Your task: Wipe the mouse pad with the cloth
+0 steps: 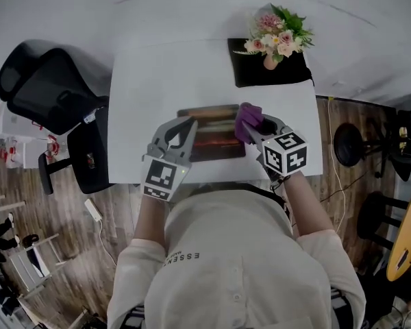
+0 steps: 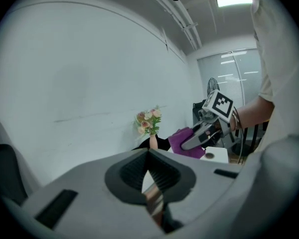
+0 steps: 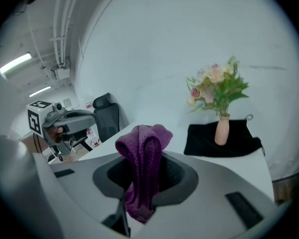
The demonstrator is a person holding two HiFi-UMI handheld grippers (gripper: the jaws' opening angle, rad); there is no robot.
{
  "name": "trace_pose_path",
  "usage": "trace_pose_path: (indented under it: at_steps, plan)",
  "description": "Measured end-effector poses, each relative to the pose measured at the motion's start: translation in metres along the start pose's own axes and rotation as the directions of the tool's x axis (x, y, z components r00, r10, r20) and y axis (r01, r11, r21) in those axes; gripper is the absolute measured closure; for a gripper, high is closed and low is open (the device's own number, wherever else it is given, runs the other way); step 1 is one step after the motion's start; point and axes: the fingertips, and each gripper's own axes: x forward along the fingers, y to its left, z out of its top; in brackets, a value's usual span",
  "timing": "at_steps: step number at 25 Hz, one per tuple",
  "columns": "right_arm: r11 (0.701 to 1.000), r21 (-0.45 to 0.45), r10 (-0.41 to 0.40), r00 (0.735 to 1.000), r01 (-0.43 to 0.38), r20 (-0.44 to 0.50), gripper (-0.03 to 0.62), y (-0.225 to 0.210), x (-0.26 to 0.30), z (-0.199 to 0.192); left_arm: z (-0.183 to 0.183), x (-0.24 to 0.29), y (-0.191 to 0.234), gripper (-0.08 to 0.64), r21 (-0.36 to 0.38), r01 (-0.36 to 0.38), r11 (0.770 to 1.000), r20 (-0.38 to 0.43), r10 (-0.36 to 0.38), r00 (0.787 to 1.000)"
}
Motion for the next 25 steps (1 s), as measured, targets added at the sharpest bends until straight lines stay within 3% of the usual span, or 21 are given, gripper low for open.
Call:
trace_pose_path:
  at_steps: [8, 15, 18, 25]
  plan:
    - [0.980, -0.195, 0.020, 0.974, 0.025, 0.227, 0.483, 0.042, -0.008, 0.069, 0.023, -0.029, 0.045, 0.558, 0.006, -0.082, 0.997, 0.056, 0.081, 0.995]
    - [0.962, -0.238, -0.027, 0.911, 0.136, 0.411, 0.494, 0.053, -0.023, 0.105, 0.026, -0.045, 0.064, 0.558, -0.030, -0.132, 0.991, 0.062, 0.133, 0.989]
    - [0.951, -0.262, -0.033, 0.899, 0.163, 0.437, 0.499, 0.055, -0.024, 0.111, 0.027, -0.045, 0.069, 0.558, -0.037, -0.141, 0.989, 0.064, 0.144, 0.988]
    - [0.950, -0.282, -0.002, 0.907, 0.132, 0.421, 0.505, 0.060, -0.022, 0.107, 0.031, -0.042, 0.067, 0.558, -0.047, -0.148, 0.988, 0.067, 0.151, 0.986]
